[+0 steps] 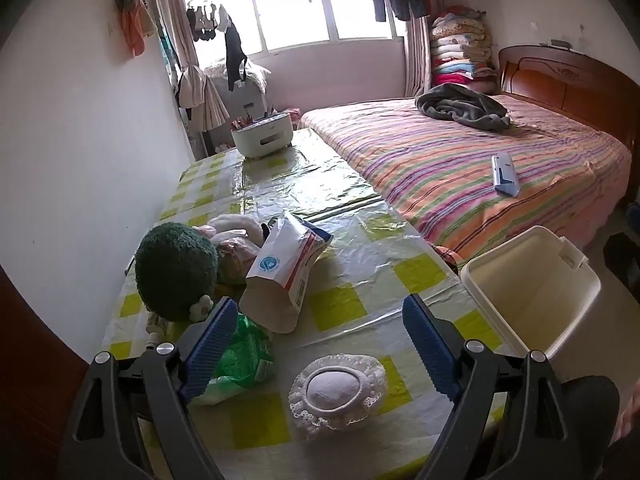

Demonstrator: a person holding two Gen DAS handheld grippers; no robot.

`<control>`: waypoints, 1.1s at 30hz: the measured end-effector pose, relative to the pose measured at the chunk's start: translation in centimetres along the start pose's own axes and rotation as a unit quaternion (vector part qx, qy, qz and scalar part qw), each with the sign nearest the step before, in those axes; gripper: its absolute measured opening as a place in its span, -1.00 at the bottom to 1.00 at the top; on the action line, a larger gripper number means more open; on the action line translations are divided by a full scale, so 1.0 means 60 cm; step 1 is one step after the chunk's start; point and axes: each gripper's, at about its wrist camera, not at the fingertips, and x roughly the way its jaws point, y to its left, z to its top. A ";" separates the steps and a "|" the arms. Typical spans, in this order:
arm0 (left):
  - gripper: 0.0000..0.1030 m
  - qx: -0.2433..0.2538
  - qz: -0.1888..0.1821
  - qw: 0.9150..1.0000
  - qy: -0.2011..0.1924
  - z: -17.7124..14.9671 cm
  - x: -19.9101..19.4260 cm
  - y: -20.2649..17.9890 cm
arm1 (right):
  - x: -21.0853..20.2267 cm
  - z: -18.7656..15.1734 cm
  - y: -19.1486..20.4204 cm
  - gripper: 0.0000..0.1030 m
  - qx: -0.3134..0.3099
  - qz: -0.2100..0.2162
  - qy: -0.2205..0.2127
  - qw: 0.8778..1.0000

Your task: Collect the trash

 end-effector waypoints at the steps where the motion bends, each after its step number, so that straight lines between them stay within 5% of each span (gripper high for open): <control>1: 0.60 -0.001 0.000 1.000 0.001 -0.002 0.002 0.002 | 0.002 -0.002 0.001 0.87 -0.001 0.001 0.002 1.000; 33: 0.60 0.009 0.000 1.000 0.011 -0.004 -0.007 -0.004 | 0.017 -0.017 0.000 0.87 0.007 0.008 0.030 0.999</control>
